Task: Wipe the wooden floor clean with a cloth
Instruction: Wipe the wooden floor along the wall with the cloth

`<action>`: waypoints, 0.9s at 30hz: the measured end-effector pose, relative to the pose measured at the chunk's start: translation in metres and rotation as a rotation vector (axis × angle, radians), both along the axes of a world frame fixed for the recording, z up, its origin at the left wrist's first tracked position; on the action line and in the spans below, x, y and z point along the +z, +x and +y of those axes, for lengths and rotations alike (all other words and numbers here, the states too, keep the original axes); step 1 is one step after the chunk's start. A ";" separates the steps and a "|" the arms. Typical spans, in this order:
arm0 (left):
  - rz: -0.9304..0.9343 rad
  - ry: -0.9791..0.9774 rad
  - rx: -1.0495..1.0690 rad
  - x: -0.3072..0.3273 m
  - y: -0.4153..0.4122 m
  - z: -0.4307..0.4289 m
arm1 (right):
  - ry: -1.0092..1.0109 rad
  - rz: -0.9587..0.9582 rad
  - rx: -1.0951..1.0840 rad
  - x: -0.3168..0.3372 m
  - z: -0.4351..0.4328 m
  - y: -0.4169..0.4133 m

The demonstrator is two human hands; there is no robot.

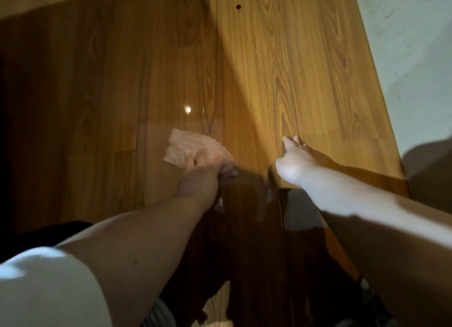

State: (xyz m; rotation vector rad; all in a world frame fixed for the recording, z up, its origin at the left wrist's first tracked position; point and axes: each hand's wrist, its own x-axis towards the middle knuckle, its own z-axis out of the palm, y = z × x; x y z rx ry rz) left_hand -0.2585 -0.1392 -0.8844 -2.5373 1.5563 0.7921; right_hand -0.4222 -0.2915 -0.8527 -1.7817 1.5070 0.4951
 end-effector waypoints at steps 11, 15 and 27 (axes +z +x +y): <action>0.640 0.138 0.351 0.079 0.042 -0.019 | 0.112 -0.074 -0.057 0.047 0.041 0.023; 0.759 0.010 0.391 0.120 0.061 -0.022 | 0.159 -0.239 -0.165 0.084 0.065 0.062; 1.182 -0.241 0.549 0.178 0.047 -0.017 | 0.401 -0.629 -0.558 0.131 0.066 0.073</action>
